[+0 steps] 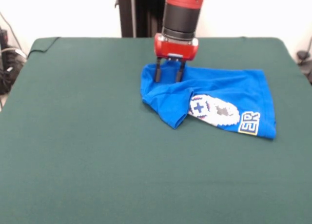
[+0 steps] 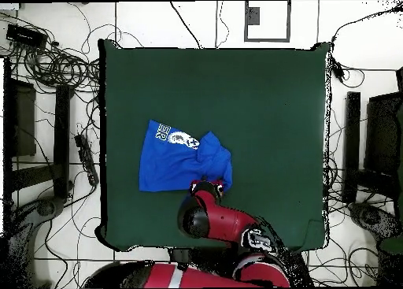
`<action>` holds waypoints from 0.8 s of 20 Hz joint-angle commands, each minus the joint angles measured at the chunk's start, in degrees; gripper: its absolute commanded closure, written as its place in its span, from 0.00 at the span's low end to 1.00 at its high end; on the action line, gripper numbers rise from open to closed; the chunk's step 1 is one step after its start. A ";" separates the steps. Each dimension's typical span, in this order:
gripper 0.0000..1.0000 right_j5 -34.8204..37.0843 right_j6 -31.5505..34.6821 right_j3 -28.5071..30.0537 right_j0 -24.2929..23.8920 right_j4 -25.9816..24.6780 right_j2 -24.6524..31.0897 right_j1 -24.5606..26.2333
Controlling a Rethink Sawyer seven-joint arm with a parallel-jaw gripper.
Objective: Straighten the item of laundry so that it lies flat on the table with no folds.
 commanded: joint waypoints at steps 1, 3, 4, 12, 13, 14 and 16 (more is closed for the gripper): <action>0.00 1.56 12.87 -0.82 2.41 6.23 -2.66 2.16; 0.00 3.19 11.72 -1.39 2.12 5.99 -3.40 1.47; 0.00 3.62 11.51 -1.46 2.48 6.25 -3.86 1.34; 0.00 9.59 8.94 -2.22 4.19 6.89 -7.63 -2.12; 0.00 10.27 8.78 -2.32 4.37 6.80 -7.92 -2.53; 0.00 10.98 8.72 -2.53 4.20 6.62 -7.71 -2.70; 0.00 11.14 9.06 -2.84 3.33 6.06 -6.79 -2.22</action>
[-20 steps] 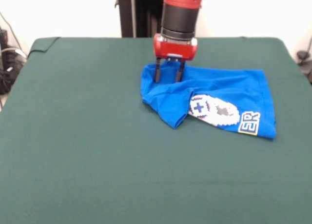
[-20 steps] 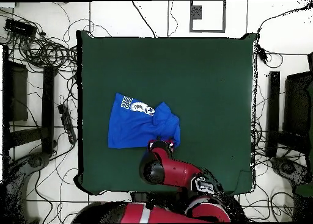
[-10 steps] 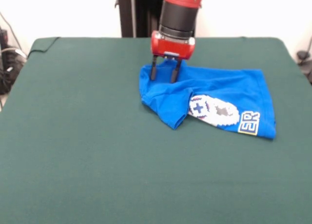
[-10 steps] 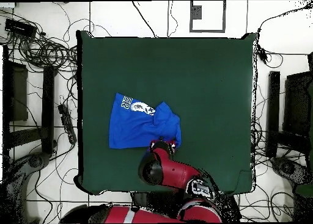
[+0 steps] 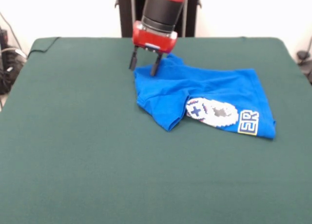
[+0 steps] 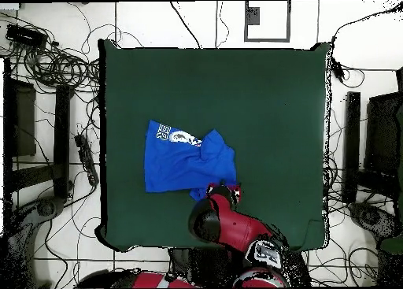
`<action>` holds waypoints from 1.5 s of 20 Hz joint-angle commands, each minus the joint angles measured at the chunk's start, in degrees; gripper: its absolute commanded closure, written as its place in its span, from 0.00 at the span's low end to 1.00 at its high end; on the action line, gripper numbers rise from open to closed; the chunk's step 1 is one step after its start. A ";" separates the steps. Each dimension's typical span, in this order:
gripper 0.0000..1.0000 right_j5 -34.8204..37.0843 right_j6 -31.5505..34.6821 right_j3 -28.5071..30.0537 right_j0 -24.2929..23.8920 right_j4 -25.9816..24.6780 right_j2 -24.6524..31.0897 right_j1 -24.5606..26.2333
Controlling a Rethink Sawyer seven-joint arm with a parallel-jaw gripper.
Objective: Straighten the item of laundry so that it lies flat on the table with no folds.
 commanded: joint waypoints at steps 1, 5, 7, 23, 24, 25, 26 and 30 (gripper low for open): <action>0.00 8.54 9.45 -2.87 1.01 3.40 1.52 -0.63; 0.00 7.07 11.14 -3.42 -1.69 3.08 5.28 2.66; 0.00 8.18 10.98 -3.62 -3.30 2.66 7.13 3.16; 0.00 12.62 9.24 -0.78 -13.55 -1.63 20.88 2.97; 0.00 13.49 9.38 -0.25 -13.95 -1.48 21.90 2.52; 0.00 13.80 9.47 0.02 -14.05 -1.42 22.29 2.22; 0.00 14.51 9.78 0.44 -13.72 -0.98 22.55 1.52; 0.00 16.36 9.96 1.23 -12.53 -0.35 22.40 -0.84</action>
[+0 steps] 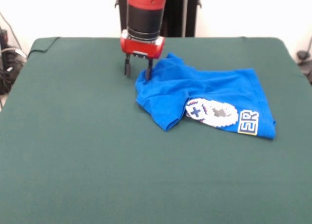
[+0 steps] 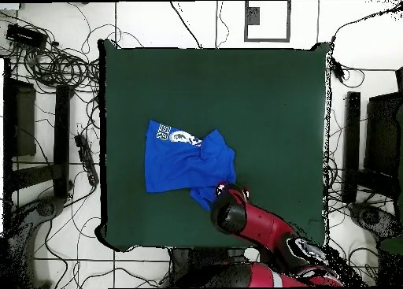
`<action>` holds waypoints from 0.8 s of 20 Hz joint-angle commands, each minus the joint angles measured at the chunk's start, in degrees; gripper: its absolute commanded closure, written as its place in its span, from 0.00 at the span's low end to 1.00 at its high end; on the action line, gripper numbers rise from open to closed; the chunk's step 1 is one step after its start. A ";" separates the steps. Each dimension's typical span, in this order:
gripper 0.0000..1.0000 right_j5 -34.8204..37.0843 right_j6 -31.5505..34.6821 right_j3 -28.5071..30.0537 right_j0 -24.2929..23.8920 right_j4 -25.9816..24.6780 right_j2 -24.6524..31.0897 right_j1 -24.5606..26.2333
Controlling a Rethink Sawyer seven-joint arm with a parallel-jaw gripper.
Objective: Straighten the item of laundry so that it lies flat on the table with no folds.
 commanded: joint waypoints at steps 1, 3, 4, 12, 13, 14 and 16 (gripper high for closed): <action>0.00 9.41 9.98 1.05 2.89 1.52 11.19 -0.78; 0.00 10.75 10.14 1.75 3.86 1.85 10.78 -2.94; 0.00 11.42 10.38 2.14 4.57 2.10 10.48 -4.31; 0.00 12.31 11.01 0.65 9.22 2.74 6.59 -6.18; 0.00 11.90 11.36 0.53 9.56 2.91 6.11 -5.92; 0.00 11.49 11.72 0.41 9.90 3.09 5.64 -5.67; 0.00 10.10 12.24 0.13 11.26 3.30 4.17 -5.40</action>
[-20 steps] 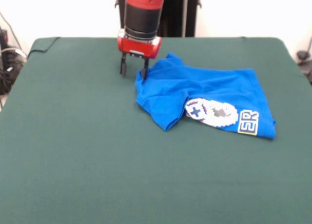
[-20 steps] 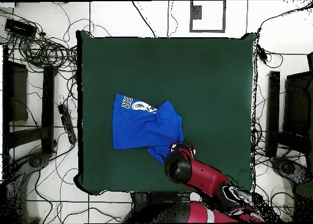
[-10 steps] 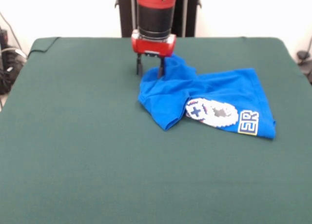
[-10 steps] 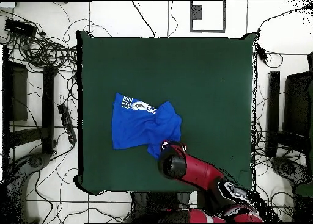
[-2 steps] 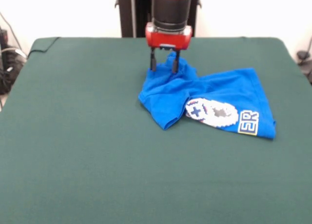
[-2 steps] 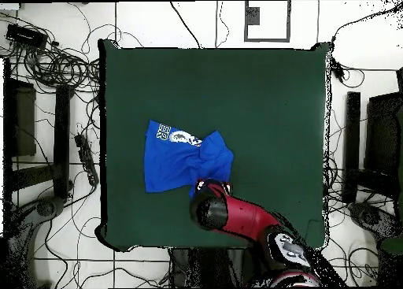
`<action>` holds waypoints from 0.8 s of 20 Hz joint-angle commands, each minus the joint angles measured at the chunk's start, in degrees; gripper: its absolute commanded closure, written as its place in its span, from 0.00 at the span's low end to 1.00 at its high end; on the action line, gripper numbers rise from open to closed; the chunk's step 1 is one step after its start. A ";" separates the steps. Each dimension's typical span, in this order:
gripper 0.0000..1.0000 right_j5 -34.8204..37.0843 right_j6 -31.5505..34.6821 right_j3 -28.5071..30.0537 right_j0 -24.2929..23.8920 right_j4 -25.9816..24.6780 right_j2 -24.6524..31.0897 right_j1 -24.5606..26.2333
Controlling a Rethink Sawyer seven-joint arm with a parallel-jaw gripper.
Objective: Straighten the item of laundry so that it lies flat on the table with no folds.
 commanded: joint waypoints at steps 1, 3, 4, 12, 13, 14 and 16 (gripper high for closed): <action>1.00 2.63 12.50 -0.64 5.25 3.43 0.93 1.13; 1.00 1.78 12.61 -0.60 5.52 3.28 0.66 1.25; 1.00 1.14 12.69 -0.67 5.92 3.21 0.28 1.28; 1.00 0.63 12.75 -0.93 5.86 3.15 0.28 1.82; 1.00 0.61 12.86 -0.89 6.07 3.25 0.21 1.85; 1.00 0.68 12.97 -0.92 6.23 3.40 0.00 1.86; 1.00 0.48 13.27 -0.56 6.74 3.53 -0.53 1.56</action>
